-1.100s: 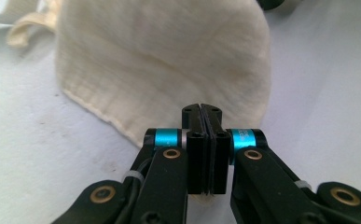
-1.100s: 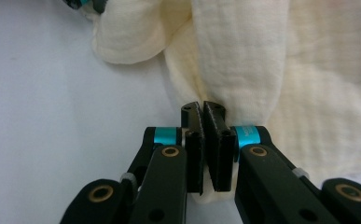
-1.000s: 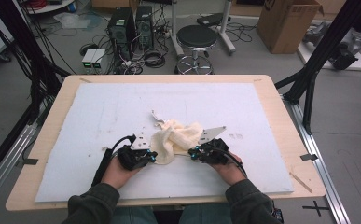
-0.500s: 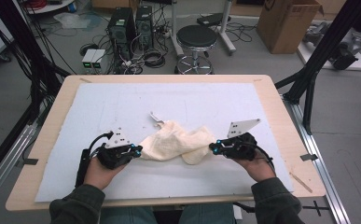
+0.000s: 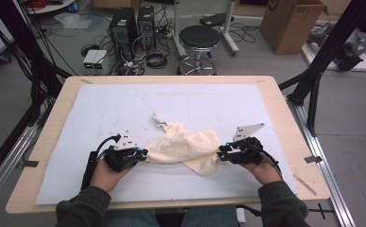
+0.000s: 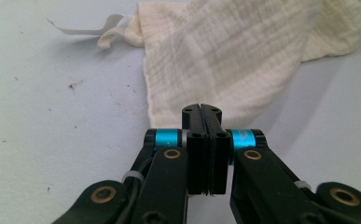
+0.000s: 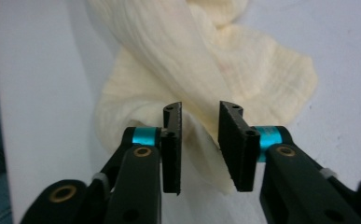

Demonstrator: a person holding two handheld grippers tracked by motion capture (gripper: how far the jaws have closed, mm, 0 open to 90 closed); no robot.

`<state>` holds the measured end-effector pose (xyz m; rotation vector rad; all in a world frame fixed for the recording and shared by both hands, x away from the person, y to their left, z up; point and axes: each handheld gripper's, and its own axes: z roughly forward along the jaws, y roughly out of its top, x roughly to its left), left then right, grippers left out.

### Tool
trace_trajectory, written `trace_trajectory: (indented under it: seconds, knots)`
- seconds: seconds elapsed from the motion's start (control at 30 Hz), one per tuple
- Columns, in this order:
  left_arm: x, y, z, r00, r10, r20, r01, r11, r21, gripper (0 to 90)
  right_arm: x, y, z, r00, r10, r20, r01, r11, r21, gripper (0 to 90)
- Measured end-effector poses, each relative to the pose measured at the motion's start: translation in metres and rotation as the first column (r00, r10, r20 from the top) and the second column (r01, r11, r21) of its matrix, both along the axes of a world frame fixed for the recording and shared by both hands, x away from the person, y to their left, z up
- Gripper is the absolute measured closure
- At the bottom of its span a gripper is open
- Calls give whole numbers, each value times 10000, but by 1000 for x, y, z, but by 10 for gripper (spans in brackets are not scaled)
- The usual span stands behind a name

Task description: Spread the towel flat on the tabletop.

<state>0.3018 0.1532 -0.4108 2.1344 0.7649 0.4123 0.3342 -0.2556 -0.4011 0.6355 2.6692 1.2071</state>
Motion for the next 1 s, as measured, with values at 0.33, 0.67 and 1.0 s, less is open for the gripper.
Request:
trace_trajectory:
  seconds: [0.33,0.67,1.0]
  knots:
    - [10,-4,-2,9994,353,-12,-353,9994,-36,885,-27,22,15,9893,1416,347,-1438,9870,724,637]
    - [15,1,-3,9986,531,-48,-532,9986,-63,885,-19,55,-33,9829,1731,-633,-1784,9798,-908,696]
    - [3,6,6,9991,332,245,-329,9994,-113,885,-18,51,-29,9758,1998,-893,-2043,9779,-447,884]
